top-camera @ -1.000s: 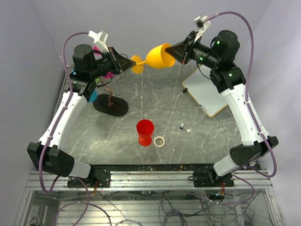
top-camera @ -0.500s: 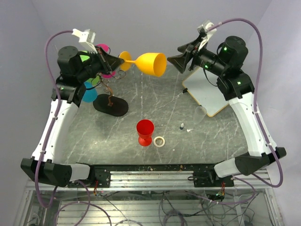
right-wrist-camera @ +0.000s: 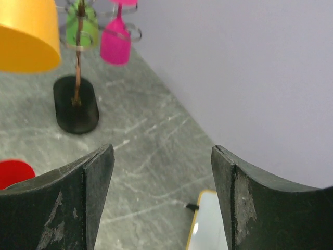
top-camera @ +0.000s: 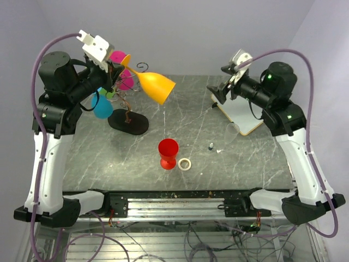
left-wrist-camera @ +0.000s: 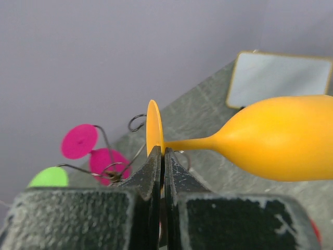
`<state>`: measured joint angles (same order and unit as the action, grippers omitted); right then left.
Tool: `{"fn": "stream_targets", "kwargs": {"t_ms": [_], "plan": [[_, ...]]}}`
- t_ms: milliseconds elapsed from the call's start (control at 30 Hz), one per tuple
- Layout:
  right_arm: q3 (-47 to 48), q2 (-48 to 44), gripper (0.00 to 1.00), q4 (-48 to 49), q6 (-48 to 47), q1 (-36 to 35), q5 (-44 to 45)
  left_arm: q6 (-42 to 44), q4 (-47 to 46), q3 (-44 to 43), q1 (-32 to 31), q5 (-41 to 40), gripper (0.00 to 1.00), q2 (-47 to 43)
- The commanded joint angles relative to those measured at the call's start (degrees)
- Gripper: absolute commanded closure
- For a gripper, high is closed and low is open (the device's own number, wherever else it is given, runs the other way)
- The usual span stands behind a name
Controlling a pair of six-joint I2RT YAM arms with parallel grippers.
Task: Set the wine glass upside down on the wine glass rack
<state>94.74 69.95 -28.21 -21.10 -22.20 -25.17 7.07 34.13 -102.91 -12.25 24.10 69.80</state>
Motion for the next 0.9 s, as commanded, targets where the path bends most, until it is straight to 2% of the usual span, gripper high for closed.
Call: {"fn": "stream_targets", "kwargs": {"t_ms": [0,233,433,500,567,700,867], "plan": [[-7.9,-0.1,0.24,-0.1,-6.3,0.0,2.1,17.5,7.6,-2.5,-0.8,-6.8,0.93,-1.7],[-21.7,-2.5,0.21,5.1,-6.8,0.9,2.3,32.9,16.9,-2.0,-1.1,-7.3,0.93,-2.3],[-27.9,0.3,0.15,8.4,-5.4,6.7,-1.3,37.4,14.9,0.0,-1.7,-13.0,0.93,-1.1],[-29.1,1.2,0.07,10.0,-3.5,8.4,-3.2,38.6,14.2,0.4,-2.5,-14.5,0.93,-0.5],[-29.8,1.3,0.04,10.5,-2.8,8.8,-3.3,39.6,14.0,0.8,-3.6,-15.5,0.93,0.1],[-31.2,0.1,0.02,11.9,-1.8,9.6,-2.7,42.1,14.3,1.5,-5.2,-16.5,0.93,1.1],[-31.9,-0.5,0.02,12.1,-1.6,10.5,-1.8,45.6,13.8,3.5,-7.6,-22.0,0.93,2.4]]}}
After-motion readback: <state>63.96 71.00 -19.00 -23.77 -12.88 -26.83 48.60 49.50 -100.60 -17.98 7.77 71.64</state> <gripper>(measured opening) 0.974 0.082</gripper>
